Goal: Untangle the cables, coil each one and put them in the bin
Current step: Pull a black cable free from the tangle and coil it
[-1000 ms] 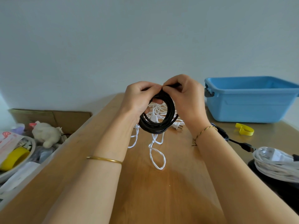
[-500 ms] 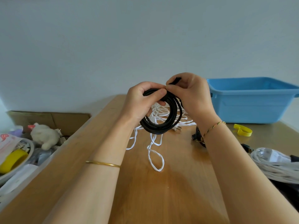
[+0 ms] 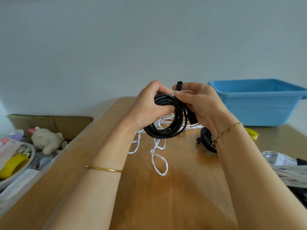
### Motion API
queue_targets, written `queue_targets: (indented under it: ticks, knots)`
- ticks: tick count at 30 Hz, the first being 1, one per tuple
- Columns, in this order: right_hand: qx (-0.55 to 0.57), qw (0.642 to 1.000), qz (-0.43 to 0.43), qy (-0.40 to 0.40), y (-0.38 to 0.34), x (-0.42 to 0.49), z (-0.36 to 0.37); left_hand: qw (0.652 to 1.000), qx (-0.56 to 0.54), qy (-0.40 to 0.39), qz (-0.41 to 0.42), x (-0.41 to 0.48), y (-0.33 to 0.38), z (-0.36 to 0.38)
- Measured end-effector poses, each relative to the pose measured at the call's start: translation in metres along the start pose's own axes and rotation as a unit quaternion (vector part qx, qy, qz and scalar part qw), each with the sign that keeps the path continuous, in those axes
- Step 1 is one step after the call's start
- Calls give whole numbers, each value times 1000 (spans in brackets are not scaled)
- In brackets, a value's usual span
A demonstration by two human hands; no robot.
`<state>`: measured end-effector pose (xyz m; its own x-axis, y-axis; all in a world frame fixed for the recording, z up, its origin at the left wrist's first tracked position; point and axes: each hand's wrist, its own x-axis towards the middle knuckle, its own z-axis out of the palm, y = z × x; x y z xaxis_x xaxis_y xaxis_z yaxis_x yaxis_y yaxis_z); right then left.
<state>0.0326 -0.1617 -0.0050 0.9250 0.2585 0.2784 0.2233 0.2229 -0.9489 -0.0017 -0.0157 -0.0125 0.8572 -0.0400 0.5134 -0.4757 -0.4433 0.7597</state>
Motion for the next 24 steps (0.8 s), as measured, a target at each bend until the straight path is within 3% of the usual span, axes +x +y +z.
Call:
queue_targets:
  ticks: [4, 11, 16, 24]
  knots:
    - [39, 999, 7, 21, 1, 0, 1, 1000, 6, 7, 16, 0, 3, -2]
    - [8, 1000, -17, -9, 1, 4, -1, 999, 17, 27, 43, 1, 12, -1]
    - [-114, 992, -54, 9, 8, 7, 0, 997, 39, 53, 38, 2, 9, -1]
    - [-169, 981, -90, -15, 4, 6, 2, 997, 51, 34, 44, 4, 11, 0]
